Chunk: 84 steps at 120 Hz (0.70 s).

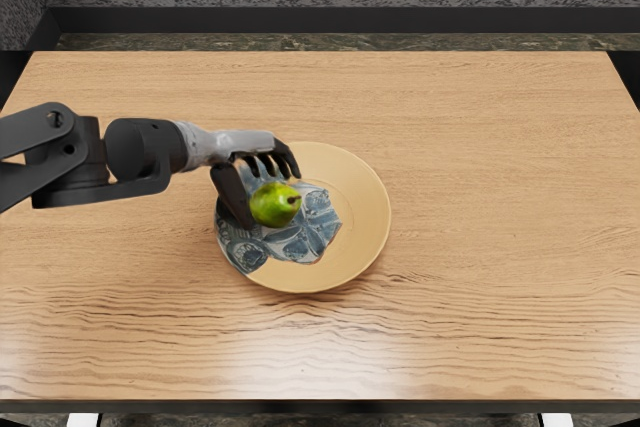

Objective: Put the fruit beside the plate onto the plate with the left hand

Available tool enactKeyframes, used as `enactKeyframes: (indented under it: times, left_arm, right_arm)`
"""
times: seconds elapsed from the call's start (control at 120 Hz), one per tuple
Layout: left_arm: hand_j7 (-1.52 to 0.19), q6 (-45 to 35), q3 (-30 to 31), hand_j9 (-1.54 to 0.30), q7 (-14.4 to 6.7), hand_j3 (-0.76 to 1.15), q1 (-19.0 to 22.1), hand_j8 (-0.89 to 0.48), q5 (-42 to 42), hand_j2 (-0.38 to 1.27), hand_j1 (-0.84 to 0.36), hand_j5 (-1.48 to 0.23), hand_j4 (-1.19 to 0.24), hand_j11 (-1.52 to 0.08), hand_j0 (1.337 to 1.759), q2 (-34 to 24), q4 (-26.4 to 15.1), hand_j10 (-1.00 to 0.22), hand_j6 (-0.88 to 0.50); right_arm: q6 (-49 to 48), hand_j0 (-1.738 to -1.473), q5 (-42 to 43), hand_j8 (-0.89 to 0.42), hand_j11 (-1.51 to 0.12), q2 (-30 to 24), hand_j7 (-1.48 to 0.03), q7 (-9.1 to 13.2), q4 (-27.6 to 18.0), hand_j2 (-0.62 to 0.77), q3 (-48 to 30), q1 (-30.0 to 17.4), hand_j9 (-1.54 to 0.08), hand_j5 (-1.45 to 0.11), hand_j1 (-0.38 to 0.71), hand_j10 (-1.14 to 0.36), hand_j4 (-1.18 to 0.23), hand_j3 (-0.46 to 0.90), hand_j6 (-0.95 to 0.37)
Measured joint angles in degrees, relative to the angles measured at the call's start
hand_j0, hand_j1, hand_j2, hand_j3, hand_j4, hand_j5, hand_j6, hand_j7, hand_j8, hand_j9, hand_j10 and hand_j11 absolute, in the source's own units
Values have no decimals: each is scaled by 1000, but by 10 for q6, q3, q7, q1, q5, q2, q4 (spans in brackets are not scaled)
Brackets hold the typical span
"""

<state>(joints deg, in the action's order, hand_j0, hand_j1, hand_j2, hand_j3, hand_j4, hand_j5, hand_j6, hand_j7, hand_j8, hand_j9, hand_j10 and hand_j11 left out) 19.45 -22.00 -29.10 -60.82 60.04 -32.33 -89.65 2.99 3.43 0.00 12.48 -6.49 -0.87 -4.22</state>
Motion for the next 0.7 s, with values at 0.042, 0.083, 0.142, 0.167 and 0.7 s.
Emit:
enactKeyframes:
  times: [0.042, 0.083, 0.142, 0.167, 0.7]
  left_arm:
    - [-404, 0, -1, -403, 0, 0, 0, -241, -9, 117, -12, -406, -297, -403, 1657, -1, 0, -301, -244]
    - [-348, 1, -2, -347, 0, 0, 0, -211, -16, 99, 38, -350, -257, -348, 1657, -3, 0, -260, -214]
    - [-280, 2, -3, -279, -1, 0, 0, -173, -22, 77, 98, -281, -208, -280, 1657, -3, 0, -210, -176]
    - [-251, 3, -4, -250, -1, 0, 0, -156, -27, 69, 124, -252, -186, -251, 1657, -6, 0, -188, -158]
    - [-41, 120, -41, -41, -1, 0, -1, -32, -238, 9, 312, -42, -34, -41, 1658, -149, 10, -33, -32]
  right_arm:
    - [0, -1658, 0, 0, 0, 0, 0, 0, 0, 0, 0, 0, 0, 0, -349, 0, 0, 0, -1]
    - [0, -1658, 0, 0, 0, 0, 0, 0, 0, 0, 0, 0, 0, 0, -349, 0, 0, 0, -1]
    - [0, -1658, 0, 0, 0, 0, 0, 0, 0, 0, 0, 0, 0, 0, -349, 0, 0, 0, -1]
    - [0, -1658, 0, 0, 0, 0, 0, 0, 0, 0, 0, 0, 0, 0, -349, 0, 0, 0, -1]
    - [0, -1658, 0, -1, 0, 0, 0, 0, 0, 0, 0, 0, 0, 0, -349, 0, 0, 0, -1]
